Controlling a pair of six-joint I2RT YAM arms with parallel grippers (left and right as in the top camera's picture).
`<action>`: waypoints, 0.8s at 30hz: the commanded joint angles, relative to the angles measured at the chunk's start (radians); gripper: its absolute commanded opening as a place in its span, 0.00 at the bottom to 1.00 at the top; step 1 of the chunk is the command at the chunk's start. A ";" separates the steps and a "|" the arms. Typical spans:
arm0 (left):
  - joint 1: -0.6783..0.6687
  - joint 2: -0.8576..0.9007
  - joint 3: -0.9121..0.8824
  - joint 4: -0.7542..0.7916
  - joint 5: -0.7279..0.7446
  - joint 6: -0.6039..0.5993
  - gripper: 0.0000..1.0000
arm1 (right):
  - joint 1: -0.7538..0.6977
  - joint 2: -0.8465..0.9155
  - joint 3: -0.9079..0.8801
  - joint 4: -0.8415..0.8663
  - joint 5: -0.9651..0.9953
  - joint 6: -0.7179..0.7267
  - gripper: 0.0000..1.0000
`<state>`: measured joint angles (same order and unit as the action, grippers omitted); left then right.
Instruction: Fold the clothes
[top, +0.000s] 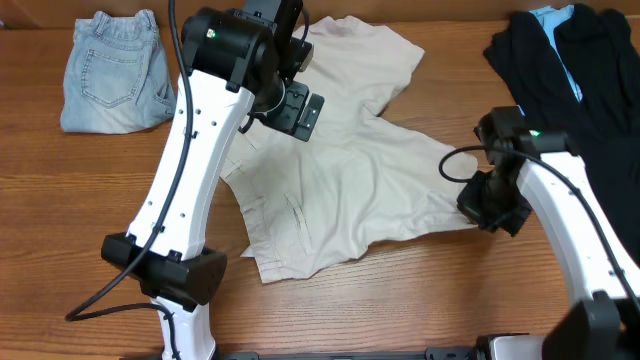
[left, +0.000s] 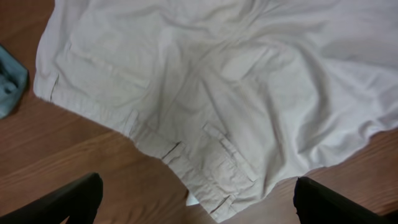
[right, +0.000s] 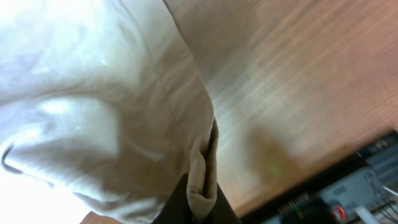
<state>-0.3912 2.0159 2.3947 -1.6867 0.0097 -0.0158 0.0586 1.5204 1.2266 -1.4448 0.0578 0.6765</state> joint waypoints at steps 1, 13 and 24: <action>0.011 0.009 -0.076 -0.003 -0.017 0.025 0.98 | -0.008 -0.108 0.003 -0.068 0.008 0.042 0.04; 0.011 -0.005 -0.297 -0.003 0.065 -0.027 0.89 | -0.008 -0.263 0.003 -0.054 0.007 0.057 0.78; -0.030 -0.463 -0.784 0.197 0.018 -0.455 1.00 | -0.008 -0.264 0.003 0.006 0.008 -0.001 0.98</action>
<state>-0.3916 1.7649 1.7481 -1.5303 0.0479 -0.2523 0.0540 1.2652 1.2263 -1.4586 0.0563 0.7048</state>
